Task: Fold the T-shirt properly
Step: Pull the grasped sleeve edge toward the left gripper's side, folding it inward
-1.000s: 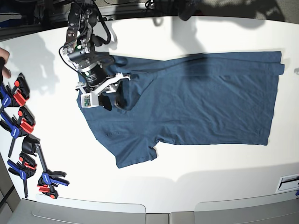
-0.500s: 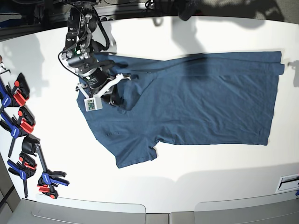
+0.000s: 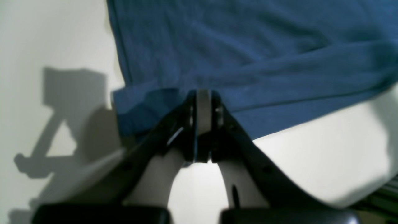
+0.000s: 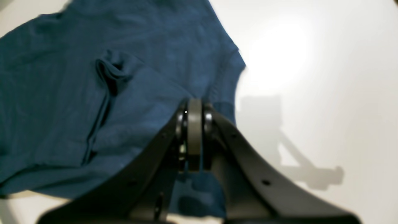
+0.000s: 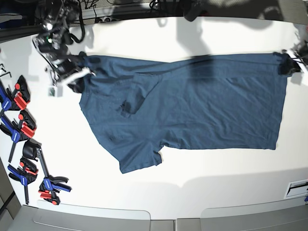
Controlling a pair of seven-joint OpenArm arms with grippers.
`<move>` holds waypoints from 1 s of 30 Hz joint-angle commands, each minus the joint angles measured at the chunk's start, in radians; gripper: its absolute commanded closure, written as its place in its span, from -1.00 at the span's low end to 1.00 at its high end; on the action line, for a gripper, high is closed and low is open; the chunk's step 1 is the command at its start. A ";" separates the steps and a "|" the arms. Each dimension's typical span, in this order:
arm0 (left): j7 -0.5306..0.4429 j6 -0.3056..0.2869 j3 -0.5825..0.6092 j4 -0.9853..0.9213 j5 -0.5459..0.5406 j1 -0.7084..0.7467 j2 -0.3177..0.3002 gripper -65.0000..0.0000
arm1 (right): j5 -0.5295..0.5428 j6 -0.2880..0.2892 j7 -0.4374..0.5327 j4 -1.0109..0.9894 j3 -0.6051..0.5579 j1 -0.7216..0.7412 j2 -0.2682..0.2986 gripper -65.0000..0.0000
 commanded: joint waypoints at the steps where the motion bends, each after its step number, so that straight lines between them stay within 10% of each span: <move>1: -0.038 -0.005 -0.009 0.015 0.018 -0.003 -0.008 1.00 | 0.022 0.010 0.027 0.021 0.011 -0.006 0.006 1.00; 9: -0.114 0.125 -0.008 0.015 0.167 -0.003 0.091 1.00 | -0.012 0.010 0.099 -0.011 0.019 -0.101 0.006 1.00; 30: -0.026 0.128 -0.009 0.014 0.194 0.036 0.091 1.00 | -0.031 0.010 0.039 -0.237 0.015 -0.107 0.061 1.00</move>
